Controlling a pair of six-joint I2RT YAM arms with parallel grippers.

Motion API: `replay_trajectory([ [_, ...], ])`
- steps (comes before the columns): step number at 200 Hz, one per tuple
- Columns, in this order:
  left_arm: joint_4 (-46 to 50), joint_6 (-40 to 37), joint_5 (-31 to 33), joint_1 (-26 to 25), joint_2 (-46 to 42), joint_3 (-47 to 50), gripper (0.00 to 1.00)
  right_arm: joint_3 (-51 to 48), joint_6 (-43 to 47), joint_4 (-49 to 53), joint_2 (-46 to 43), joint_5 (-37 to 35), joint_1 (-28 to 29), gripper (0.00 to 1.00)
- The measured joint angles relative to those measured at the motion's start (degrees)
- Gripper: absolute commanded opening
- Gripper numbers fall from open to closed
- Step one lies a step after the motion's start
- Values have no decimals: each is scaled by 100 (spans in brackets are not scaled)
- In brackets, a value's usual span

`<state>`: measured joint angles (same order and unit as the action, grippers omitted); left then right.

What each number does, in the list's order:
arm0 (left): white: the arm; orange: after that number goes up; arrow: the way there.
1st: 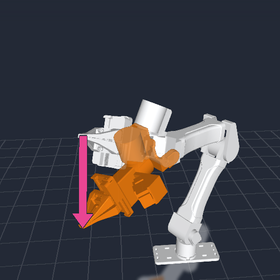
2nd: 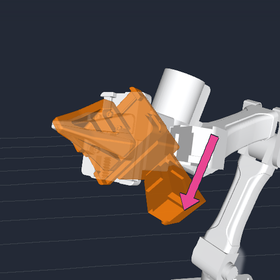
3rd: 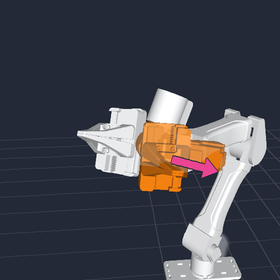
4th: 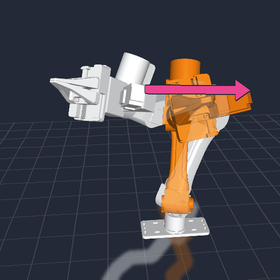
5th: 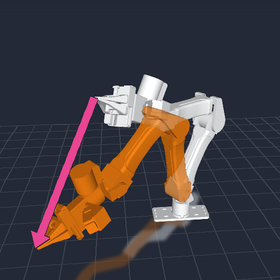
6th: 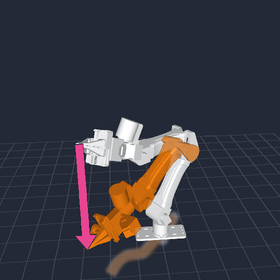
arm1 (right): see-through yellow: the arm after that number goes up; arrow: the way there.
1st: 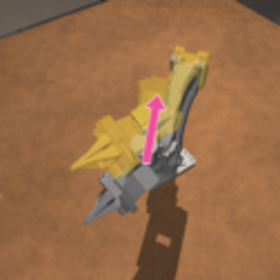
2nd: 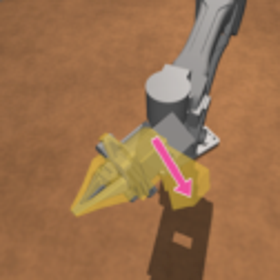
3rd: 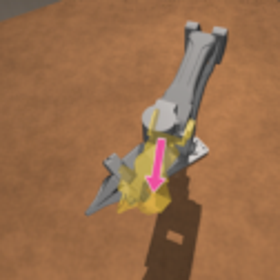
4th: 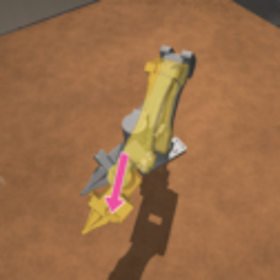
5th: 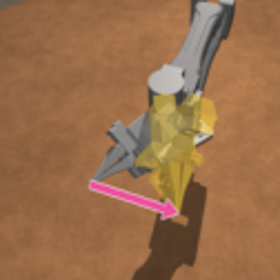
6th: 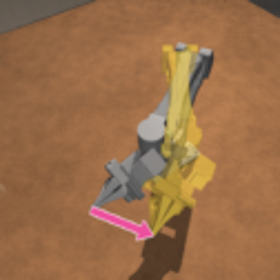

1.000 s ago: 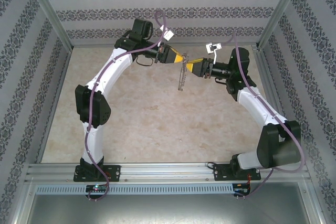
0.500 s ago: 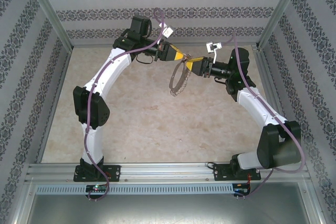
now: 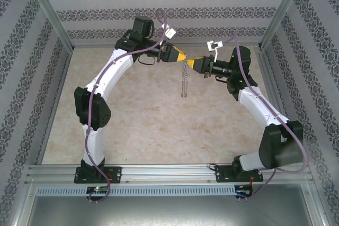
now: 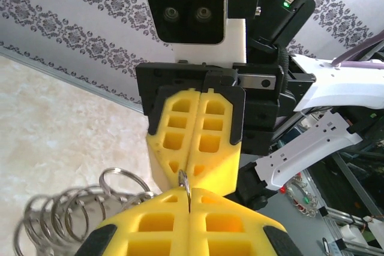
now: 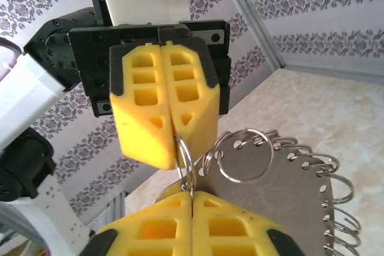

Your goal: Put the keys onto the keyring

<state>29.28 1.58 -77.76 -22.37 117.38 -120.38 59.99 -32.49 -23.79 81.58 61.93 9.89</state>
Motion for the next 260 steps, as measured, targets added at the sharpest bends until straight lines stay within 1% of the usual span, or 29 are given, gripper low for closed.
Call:
replay_trajectory([
  [30, -625, 487, 179, -2, -199, 490, 0, -81, 85, 22, -13, -28, 22, 0],
  [83, -2140, 1637, 304, -13, -501, 1460, 0, -376, 240, 44, -186, -564, 339, 0],
  [110, -2822, 2107, 339, -15, -601, 1860, 0, -608, 295, -4, -372, -1147, 520, 0],
  [143, -3552, 2599, 457, -17, -699, 2288, 0, -944, 293, -186, -654, -2046, 787, 0],
  [176, -4347, 3130, 789, -46, -876, 2739, 0, -1248, 247, -479, -883, -2914, 1008, 0],
  [202, -5206, 3740, 1060, -81, -901, 3056, 0, -1460, 173, -671, -1069, -3591, 1139, 0],
  [230, -5969, 4369, 1298, -116, -901, 3331, 0, -1506, 76, -741, -1093, -3989, 1215, 0],
  [260, -6610, 4828, 1528, -127, -901, 3578, 0, -1504, 28, -804, -1093, -4247, 1327, 0],
])
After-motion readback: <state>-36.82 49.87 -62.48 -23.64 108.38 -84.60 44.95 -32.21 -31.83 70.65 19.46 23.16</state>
